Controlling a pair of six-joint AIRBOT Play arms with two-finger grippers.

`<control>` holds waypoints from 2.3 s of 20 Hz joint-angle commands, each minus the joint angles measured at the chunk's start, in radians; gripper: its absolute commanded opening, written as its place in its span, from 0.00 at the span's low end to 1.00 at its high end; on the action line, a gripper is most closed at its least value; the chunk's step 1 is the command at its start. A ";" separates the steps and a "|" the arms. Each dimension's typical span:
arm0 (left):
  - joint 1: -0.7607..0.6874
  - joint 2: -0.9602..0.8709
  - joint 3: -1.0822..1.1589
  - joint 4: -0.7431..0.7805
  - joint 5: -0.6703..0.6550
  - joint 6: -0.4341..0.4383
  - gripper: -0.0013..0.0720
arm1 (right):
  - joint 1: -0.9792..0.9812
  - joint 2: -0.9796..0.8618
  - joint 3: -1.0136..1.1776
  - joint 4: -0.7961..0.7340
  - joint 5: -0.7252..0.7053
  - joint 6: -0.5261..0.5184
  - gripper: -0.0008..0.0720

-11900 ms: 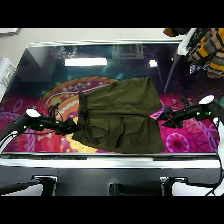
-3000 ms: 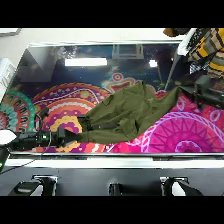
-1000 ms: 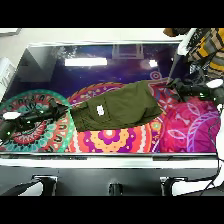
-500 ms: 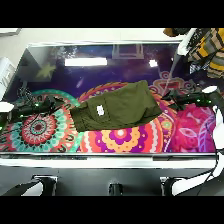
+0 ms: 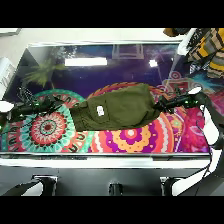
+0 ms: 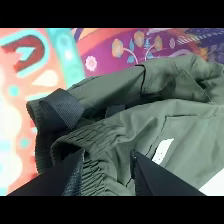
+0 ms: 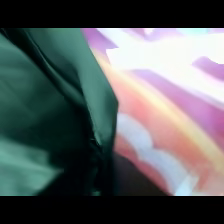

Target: Fold the clothes and pants, and hang the long-sleeved shirts on hangers.

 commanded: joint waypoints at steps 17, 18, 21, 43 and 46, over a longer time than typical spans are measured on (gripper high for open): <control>-0.001 0.001 0.002 0.142 -0.159 -0.053 0.48 | -0.053 0.644 -0.596 -0.326 0.045 0.227 0.97; -0.001 0.001 0.002 0.142 -0.159 -0.053 0.48 | -0.107 0.644 -0.569 -0.306 0.061 0.211 0.98; -0.001 0.001 0.001 0.142 -0.159 -0.053 0.48 | -0.278 0.628 -0.557 -0.179 0.047 0.124 0.98; -0.166 -0.003 0.010 0.149 -0.121 -0.027 0.45 | -0.119 0.283 -0.555 0.142 -0.098 -0.165 0.20; -0.336 -0.023 0.048 0.149 -0.028 -0.029 0.09 | -0.119 0.369 -0.553 0.137 -0.117 -0.120 0.04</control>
